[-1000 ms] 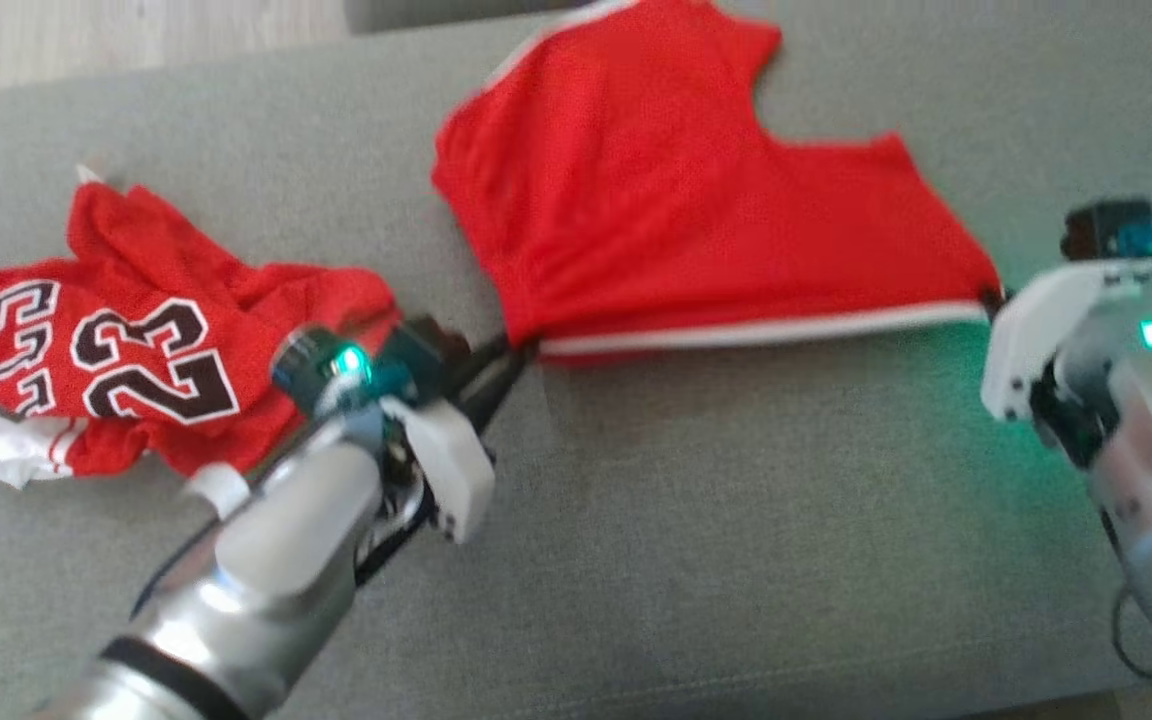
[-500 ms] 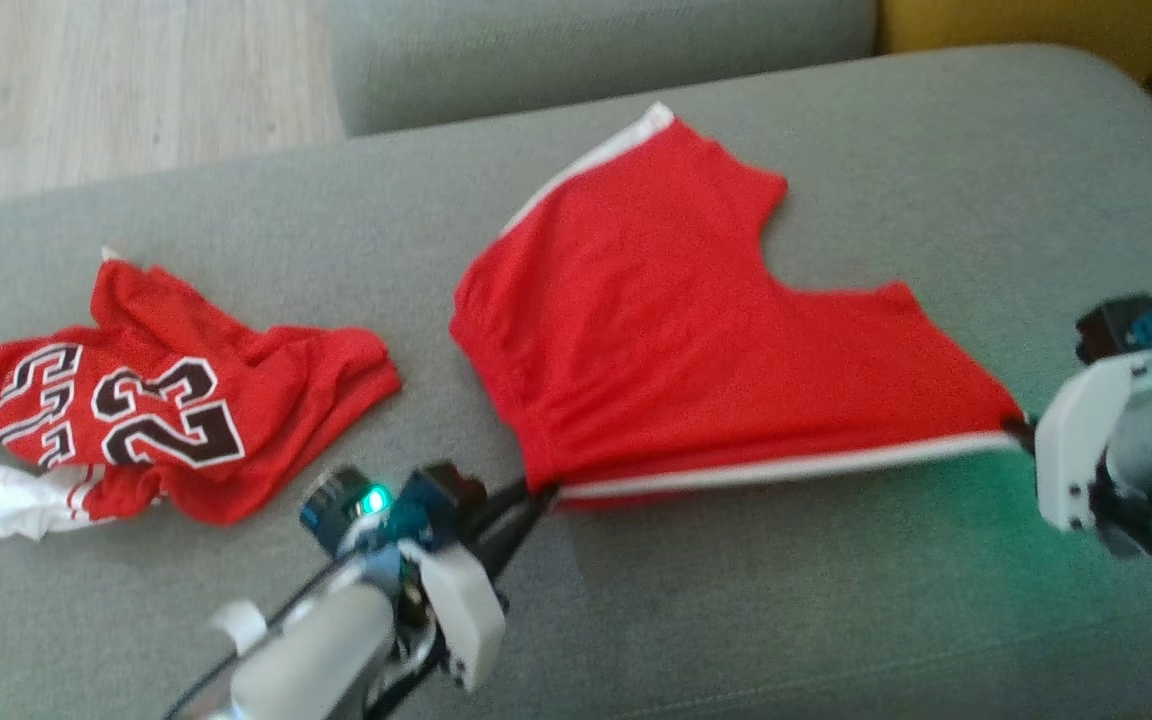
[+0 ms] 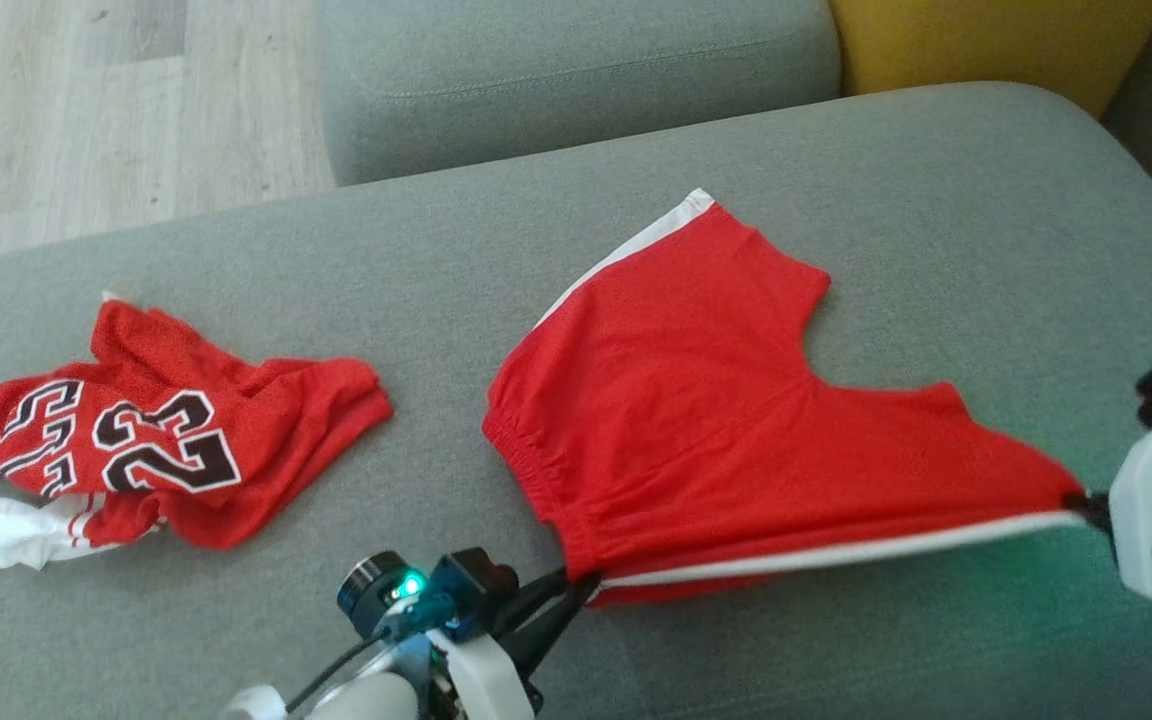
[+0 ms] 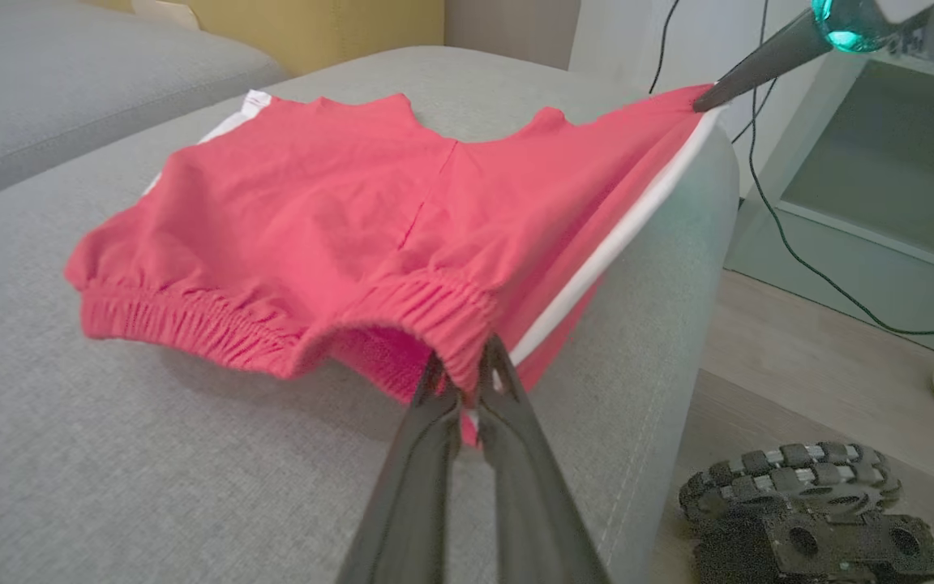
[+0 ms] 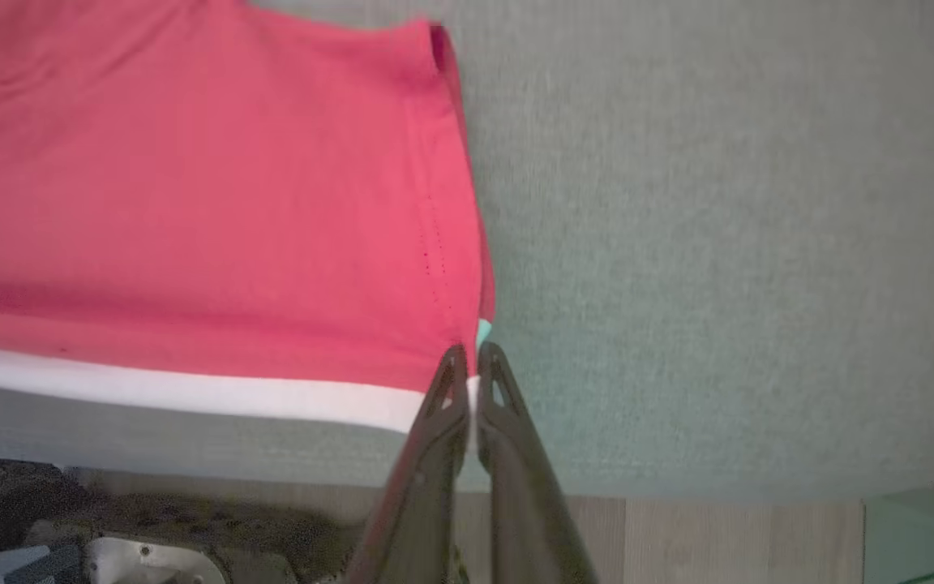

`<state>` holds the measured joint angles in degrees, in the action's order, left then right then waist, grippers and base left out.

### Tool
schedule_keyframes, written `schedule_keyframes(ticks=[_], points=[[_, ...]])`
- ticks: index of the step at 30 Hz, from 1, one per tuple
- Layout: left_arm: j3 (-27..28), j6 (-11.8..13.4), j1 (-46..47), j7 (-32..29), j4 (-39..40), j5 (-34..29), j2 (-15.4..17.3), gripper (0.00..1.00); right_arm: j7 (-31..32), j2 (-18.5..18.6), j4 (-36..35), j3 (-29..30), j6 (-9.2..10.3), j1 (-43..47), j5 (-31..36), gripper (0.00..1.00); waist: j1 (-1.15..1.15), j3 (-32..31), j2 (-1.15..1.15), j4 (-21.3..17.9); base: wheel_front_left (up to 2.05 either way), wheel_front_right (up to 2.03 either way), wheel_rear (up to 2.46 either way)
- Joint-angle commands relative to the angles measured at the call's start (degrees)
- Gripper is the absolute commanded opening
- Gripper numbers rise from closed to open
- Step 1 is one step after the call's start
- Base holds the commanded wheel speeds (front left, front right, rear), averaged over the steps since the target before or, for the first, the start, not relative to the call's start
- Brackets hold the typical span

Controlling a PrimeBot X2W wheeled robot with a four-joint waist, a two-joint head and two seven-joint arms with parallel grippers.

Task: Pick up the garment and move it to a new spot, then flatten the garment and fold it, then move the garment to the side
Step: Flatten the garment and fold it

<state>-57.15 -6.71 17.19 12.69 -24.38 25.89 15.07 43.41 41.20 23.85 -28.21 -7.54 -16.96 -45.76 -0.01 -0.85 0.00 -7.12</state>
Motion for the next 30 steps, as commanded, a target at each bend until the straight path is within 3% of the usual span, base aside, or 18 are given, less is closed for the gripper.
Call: schedule_keyframes(ticks=[1,14,30], points=[[2.62,0.97,2.72,-0.23,2.45,0.76,2.13,0.00,0.42,2.97,-3.26,2.93,0.05,-1.37,1.52,0.00,0.01,0.41,0.00,0.38,0.00,0.00,0.00],[6.03,2.64,7.94,-1.29,5.31,2.13,2.64,0.00,3.47,-2.11,-8.45,9.08,0.05,-8.09,9.58,0.00,0.01,4.06,0.00,2.61,0.00,0.00,0.00],[6.88,1.81,17.85,-1.63,1.93,1.89,-0.32,0.00,0.34,-6.34,-0.41,7.53,0.05,-26.51,15.51,0.00,0.01,15.33,0.00,10.40,0.00,0.00,0.00]])
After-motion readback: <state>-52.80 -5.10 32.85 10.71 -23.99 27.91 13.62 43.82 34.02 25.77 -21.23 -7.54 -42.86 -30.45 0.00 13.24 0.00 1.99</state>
